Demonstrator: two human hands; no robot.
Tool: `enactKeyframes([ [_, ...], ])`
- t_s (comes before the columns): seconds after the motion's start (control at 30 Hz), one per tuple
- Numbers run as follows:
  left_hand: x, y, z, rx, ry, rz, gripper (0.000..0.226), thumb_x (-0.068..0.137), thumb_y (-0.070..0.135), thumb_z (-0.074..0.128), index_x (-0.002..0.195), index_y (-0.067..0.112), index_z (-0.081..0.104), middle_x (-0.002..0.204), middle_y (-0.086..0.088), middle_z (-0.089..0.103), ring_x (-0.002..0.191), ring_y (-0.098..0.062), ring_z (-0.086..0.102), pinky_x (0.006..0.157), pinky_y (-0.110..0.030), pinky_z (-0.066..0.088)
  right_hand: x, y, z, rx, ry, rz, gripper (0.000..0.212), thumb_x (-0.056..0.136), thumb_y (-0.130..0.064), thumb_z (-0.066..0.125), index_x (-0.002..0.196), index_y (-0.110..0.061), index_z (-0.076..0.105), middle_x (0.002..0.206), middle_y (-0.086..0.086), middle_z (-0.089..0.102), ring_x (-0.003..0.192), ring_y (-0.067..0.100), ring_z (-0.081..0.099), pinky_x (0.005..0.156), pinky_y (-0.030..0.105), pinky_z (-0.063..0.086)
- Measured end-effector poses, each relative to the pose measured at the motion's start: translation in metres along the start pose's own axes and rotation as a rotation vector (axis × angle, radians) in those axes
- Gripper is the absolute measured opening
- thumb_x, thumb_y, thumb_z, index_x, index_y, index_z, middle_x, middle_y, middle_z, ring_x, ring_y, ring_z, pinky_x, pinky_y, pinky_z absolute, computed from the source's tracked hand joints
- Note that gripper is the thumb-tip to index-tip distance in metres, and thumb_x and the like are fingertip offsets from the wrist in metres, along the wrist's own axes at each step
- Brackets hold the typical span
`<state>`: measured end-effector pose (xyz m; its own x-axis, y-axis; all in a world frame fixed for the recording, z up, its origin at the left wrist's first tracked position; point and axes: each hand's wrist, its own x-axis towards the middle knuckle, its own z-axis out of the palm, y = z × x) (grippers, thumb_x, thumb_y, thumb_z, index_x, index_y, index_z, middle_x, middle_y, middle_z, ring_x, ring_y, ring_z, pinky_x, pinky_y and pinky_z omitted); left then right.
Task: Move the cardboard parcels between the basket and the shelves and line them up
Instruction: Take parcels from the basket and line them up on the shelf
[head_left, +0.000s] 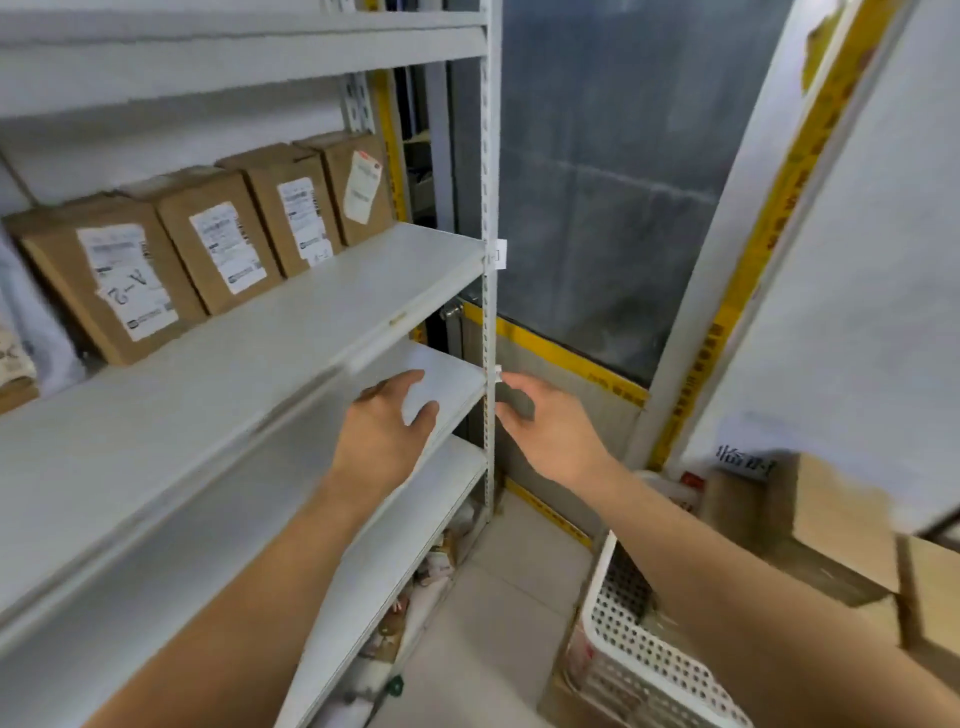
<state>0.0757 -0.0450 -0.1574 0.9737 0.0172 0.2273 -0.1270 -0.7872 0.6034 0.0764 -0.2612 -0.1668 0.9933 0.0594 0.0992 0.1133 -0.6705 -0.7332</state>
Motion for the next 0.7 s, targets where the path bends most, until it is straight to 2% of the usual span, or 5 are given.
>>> enactKeyframes([
  [0.27,0.003,0.115,0.156,0.0,-0.261,0.063,0.049,0.101,0.04,0.064,0.147,0.025,0.057,0.145,-0.006,0.063,0.129,-0.027,0.059,0.107,-0.034,0.045,-0.054,0.153,-0.105,-0.107,0.045,0.22,0.045,0.104,-0.03,0.063,0.146,-0.015,0.059,0.146,0.011,0.063,0.132,0.029,0.059,0.104,0.032,0.043],
  [0.47,-0.012,0.198,0.271,0.021,-0.466,0.114,0.052,0.102,0.049,0.059,0.151,0.035,0.051,0.138,-0.008,0.066,0.124,-0.035,0.057,0.101,-0.042,0.051,-0.093,0.258,-0.167,-0.1,0.091,0.374,0.048,0.103,-0.035,0.063,0.147,-0.018,0.058,0.145,0.007,0.064,0.131,0.027,0.06,0.108,0.038,0.048],
  [0.57,-0.023,0.232,0.319,0.039,-0.563,0.137,0.051,0.104,0.046,0.057,0.152,0.034,0.049,0.14,-0.006,0.065,0.13,-0.034,0.053,0.102,-0.036,0.045,-0.112,0.296,-0.187,-0.085,0.122,0.434,0.044,0.104,-0.029,0.063,0.147,-0.019,0.058,0.144,0.003,0.064,0.124,0.026,0.065,0.102,0.034,0.05],
  [0.63,-0.027,0.252,0.347,0.037,-0.62,0.161,0.049,0.105,0.043,0.057,0.152,0.031,0.05,0.138,-0.004,0.065,0.128,-0.031,0.054,0.095,-0.033,0.044,-0.122,0.32,-0.198,-0.093,0.161,0.477,0.045,0.104,-0.028,0.062,0.148,-0.02,0.057,0.146,0.002,0.062,0.128,0.025,0.062,0.104,0.036,0.05],
  [0.7,-0.028,0.265,0.372,0.016,-0.675,0.19,0.05,0.104,0.044,0.057,0.152,0.029,0.05,0.142,-0.004,0.064,0.13,-0.029,0.055,0.1,-0.035,0.046,-0.129,0.342,-0.205,-0.106,0.205,0.527,0.048,0.104,-0.032,0.061,0.15,-0.018,0.054,0.151,0.002,0.058,0.135,0.024,0.056,0.111,0.036,0.046],
])
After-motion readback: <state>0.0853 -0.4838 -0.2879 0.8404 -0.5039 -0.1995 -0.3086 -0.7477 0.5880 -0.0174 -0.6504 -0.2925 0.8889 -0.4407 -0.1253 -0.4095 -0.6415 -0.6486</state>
